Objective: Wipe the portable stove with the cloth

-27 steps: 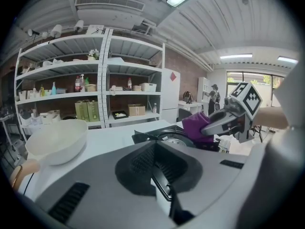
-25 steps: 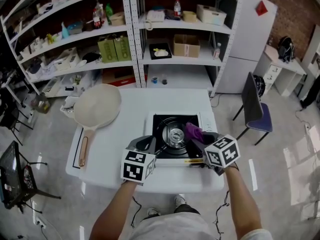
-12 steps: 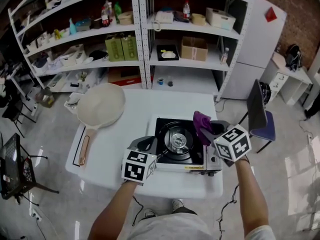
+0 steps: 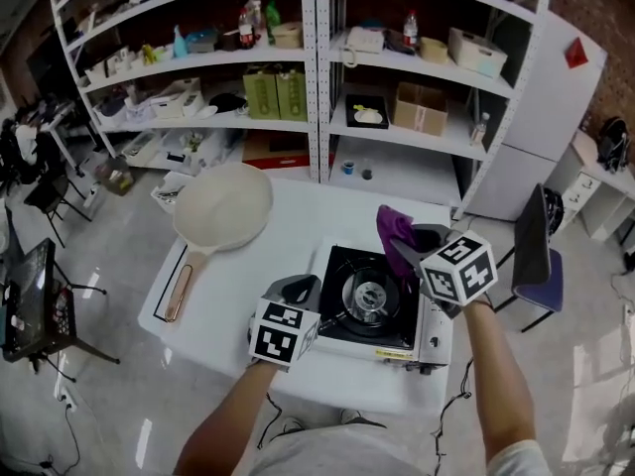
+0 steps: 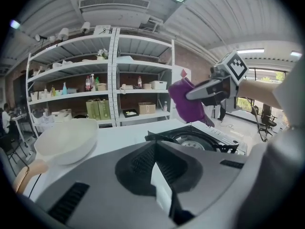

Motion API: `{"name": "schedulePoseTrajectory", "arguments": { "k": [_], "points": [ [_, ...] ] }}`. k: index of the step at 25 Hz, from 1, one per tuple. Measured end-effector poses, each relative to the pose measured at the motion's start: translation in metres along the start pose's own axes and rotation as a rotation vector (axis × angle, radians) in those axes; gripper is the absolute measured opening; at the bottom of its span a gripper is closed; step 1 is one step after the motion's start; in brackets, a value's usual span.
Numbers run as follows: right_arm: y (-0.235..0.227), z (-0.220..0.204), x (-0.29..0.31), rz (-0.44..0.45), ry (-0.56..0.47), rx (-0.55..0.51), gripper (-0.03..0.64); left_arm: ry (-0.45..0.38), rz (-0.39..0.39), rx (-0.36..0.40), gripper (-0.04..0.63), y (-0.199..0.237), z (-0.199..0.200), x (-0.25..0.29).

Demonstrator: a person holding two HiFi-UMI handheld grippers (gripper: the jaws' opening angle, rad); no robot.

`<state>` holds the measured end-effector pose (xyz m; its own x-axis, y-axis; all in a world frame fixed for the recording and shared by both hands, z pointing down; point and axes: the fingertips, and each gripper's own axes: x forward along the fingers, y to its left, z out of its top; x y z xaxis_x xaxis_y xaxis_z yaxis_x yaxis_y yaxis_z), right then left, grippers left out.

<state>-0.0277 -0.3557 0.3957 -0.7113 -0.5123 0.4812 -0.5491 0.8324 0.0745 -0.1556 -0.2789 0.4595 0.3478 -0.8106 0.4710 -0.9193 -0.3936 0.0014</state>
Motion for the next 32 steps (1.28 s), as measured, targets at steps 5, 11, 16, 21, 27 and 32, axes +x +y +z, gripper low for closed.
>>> {"name": "schedulePoseTrajectory", "arguments": {
  "k": [5,11,16,21,27,32],
  "points": [
    [0.006,0.007,0.040,0.066,0.009,0.015,0.061,0.005,0.038,0.000,0.003,0.011,0.001,0.000],
    [0.022,0.001,0.082,0.151,0.048,0.019,0.061,0.005,0.089,-0.019,0.003,0.029,-0.004,-0.002],
    [0.034,-0.011,0.105,0.192,0.103,0.015,0.061,-0.001,0.115,-0.030,0.003,0.039,-0.004,-0.005],
    [0.044,-0.020,0.115,0.229,0.142,0.019,0.061,0.001,0.118,-0.036,0.003,0.041,-0.006,-0.004],
    [0.039,-0.029,0.106,0.203,0.161,0.001,0.061,-0.001,0.102,-0.028,0.003,0.035,-0.006,0.001],
    [0.026,-0.035,0.094,0.164,0.157,0.005,0.061,0.005,0.080,-0.020,0.003,0.027,-0.007,0.006]
  ]
}}
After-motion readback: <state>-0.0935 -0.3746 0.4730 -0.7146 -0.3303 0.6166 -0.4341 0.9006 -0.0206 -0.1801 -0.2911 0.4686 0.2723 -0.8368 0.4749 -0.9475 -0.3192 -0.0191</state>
